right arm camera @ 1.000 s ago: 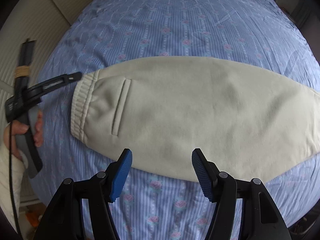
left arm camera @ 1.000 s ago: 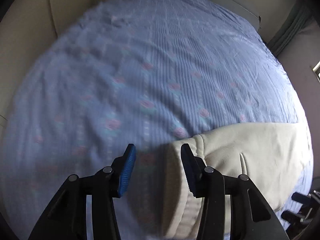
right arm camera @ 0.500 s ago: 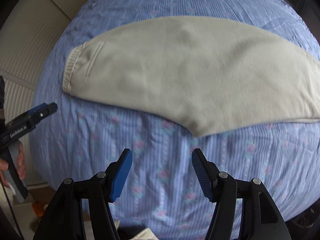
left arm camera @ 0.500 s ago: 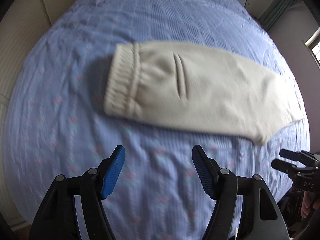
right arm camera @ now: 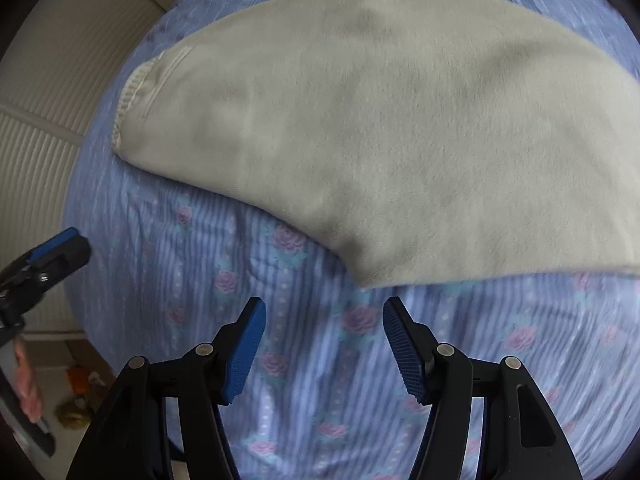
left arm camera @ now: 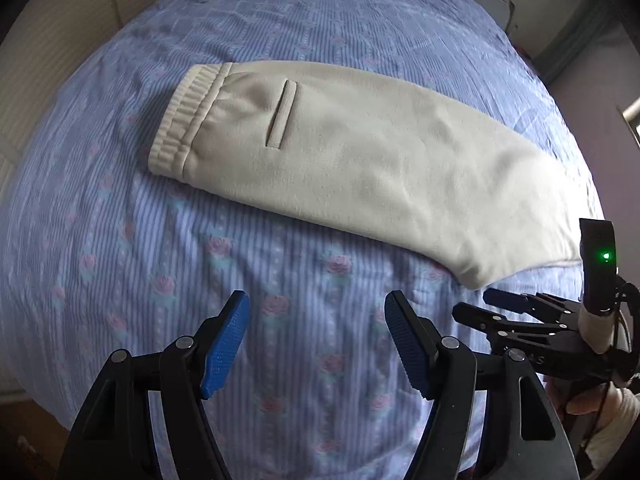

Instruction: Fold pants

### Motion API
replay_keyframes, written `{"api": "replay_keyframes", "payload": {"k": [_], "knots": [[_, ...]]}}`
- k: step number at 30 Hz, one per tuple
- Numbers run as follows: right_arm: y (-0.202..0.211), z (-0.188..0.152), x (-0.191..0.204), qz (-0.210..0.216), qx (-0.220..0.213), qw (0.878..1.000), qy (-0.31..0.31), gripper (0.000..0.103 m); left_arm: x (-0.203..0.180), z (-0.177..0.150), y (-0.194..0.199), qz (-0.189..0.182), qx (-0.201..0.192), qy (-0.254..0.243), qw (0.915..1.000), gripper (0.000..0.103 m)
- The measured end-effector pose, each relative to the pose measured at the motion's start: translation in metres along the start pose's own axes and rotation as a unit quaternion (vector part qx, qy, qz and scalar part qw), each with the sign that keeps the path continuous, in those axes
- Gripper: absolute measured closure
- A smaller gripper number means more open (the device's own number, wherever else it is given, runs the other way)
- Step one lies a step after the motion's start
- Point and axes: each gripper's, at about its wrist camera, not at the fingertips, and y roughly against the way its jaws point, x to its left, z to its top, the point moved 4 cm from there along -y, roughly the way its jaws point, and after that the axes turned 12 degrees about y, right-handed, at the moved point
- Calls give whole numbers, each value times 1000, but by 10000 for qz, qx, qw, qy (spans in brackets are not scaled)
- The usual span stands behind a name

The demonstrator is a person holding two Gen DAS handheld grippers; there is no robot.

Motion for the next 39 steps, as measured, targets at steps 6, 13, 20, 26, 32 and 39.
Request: {"api": "replay_keyframes", "payload": {"k": [6, 13, 20, 26, 32, 39], "knots": [[13, 7, -2, 21, -331, 9981, 520, 41, 2, -23, 6, 174, -27, 267, 9995, 33], [-4, -10, -13, 338, -218, 9987, 299, 40, 2, -45, 10, 313, -36, 566, 9979, 33], [9, 0, -9, 467, -622, 9962, 392, 41, -6, -61, 9, 319, -13, 724, 9969, 33], [18, 6, -2, 274, -852, 9922, 869, 41, -7, -69, 9, 397, -12, 811, 9959, 33], [-13, 11, -1, 272, -600, 9931, 975, 41, -7, -71, 10, 453, -17, 907, 9948, 33], [-7, 14, 23, 255, -747, 9846, 1563, 40, -9, -73, 9, 457, 6, 935, 9946, 33]]}}
